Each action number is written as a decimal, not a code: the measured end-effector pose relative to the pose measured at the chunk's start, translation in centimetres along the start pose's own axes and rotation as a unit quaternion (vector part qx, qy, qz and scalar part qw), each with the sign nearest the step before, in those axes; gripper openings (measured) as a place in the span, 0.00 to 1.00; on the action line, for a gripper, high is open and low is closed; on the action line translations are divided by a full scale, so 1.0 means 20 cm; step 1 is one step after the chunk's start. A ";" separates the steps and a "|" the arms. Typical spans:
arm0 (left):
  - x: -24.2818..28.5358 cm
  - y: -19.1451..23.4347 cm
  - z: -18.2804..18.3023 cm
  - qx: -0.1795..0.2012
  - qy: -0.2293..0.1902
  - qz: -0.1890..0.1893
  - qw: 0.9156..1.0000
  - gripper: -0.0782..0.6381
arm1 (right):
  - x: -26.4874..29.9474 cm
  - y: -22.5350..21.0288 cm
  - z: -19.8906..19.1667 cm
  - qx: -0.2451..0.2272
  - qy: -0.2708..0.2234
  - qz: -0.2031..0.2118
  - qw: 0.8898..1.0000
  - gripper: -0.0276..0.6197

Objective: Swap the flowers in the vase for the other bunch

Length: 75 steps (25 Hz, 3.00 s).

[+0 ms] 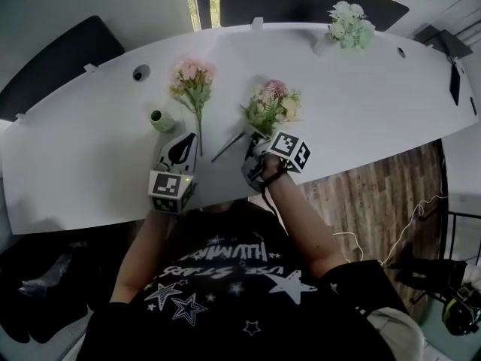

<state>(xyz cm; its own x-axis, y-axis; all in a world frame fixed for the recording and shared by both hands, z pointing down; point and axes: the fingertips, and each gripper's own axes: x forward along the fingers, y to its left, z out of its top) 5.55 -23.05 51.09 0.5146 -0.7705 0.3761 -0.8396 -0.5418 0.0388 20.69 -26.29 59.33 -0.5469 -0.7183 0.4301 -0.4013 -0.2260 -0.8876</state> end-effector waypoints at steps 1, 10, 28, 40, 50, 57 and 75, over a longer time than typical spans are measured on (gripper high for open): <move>-0.01 0.00 0.00 0.000 0.001 0.003 1.000 0.12 | 0.00 0.00 0.00 0.000 0.000 0.004 1.000 0.15; -0.04 0.00 0.01 -0.008 -0.007 0.042 0.999 0.12 | -0.02 0.10 0.07 -0.031 -0.011 0.059 0.998 0.12; -0.22 0.21 0.03 -0.030 -0.024 0.068 0.997 0.12 | -0.06 0.64 0.23 -0.180 -0.075 0.168 0.966 0.12; -0.26 0.44 -0.01 -0.050 -0.035 0.054 0.997 0.42 | 0.00 1.15 0.00 -0.264 -0.078 0.228 0.934 0.12; -0.11 0.51 -0.07 -0.006 -0.022 0.013 1.000 0.53 | 0.05 1.28 -0.08 -0.292 -0.091 0.229 0.924 0.12; -0.03 0.52 -0.06 0.007 -0.017 0.002 1.000 0.53 | 0.11 1.38 -0.09 -0.315 -0.098 0.236 0.914 0.12; 0.03 0.52 -0.06 0.001 -0.032 -0.006 0.999 0.45 | 0.30 1.41 -0.20 -0.378 -0.053 0.225 0.897 0.12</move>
<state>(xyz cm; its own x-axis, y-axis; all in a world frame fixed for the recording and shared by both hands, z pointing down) -3.08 -28.75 52.86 0.5342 -0.7839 0.3164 -0.8333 -0.5514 0.0406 3.11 -34.25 37.51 -0.7210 -0.6930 0.0022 -0.5628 0.5836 -0.5853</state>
